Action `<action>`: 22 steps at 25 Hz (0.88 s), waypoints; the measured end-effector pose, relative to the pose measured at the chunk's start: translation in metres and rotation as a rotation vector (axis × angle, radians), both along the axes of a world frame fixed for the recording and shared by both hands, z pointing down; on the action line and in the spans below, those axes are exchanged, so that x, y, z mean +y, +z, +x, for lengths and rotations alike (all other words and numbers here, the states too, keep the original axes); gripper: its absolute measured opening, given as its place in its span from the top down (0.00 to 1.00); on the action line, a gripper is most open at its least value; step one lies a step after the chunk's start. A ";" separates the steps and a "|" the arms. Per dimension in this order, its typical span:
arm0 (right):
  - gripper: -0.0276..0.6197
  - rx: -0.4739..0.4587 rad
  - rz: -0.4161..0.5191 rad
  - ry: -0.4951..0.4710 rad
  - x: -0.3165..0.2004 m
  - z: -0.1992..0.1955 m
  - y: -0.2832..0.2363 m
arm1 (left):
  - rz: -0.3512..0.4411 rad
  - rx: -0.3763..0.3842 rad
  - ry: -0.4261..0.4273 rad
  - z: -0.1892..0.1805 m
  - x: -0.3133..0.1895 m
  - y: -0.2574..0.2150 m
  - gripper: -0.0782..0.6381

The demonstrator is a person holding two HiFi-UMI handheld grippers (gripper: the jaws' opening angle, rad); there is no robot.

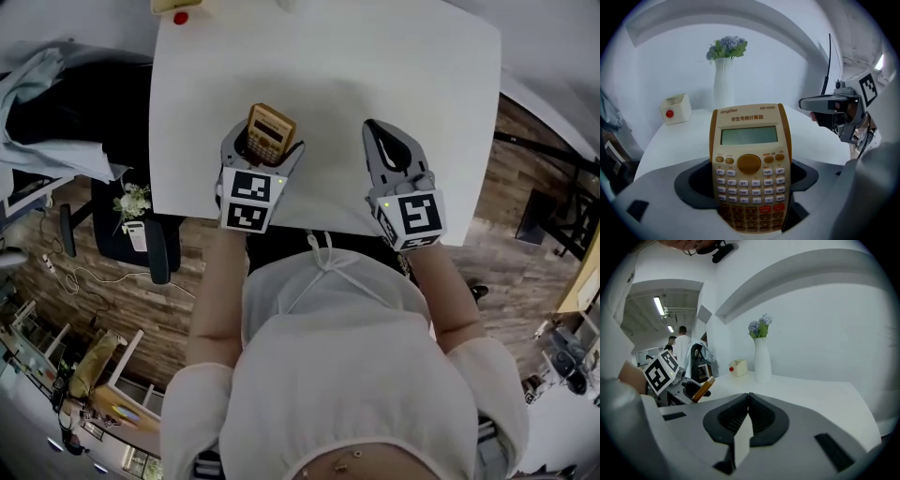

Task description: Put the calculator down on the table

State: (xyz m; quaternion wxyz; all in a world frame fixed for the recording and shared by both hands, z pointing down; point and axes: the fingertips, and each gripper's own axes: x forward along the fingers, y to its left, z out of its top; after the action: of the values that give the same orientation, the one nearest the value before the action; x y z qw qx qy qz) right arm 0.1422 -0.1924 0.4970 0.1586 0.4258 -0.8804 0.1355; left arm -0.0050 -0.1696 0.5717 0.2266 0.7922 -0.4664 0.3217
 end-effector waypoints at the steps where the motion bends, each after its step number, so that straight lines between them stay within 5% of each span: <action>1: 0.95 -0.003 -0.007 -0.001 -0.001 0.000 0.004 | -0.023 -0.019 -0.001 0.000 0.000 0.007 0.31; 6: 0.95 0.002 -0.039 -0.012 -0.001 0.006 0.019 | -0.112 -0.093 -0.004 0.005 0.001 0.027 0.31; 15: 0.95 -0.013 -0.062 -0.009 0.000 0.011 0.026 | -0.205 -0.103 -0.019 0.012 0.005 0.043 0.31; 22: 0.95 -0.020 -0.067 -0.001 -0.001 0.016 0.026 | -0.185 -0.085 -0.020 0.010 0.003 0.043 0.31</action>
State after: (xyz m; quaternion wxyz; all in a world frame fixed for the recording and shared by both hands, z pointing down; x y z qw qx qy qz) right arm 0.1580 -0.1936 0.5233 0.1639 0.4184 -0.8771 0.1693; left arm 0.0055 -0.1663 0.6150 0.2817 0.7490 -0.4517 0.3945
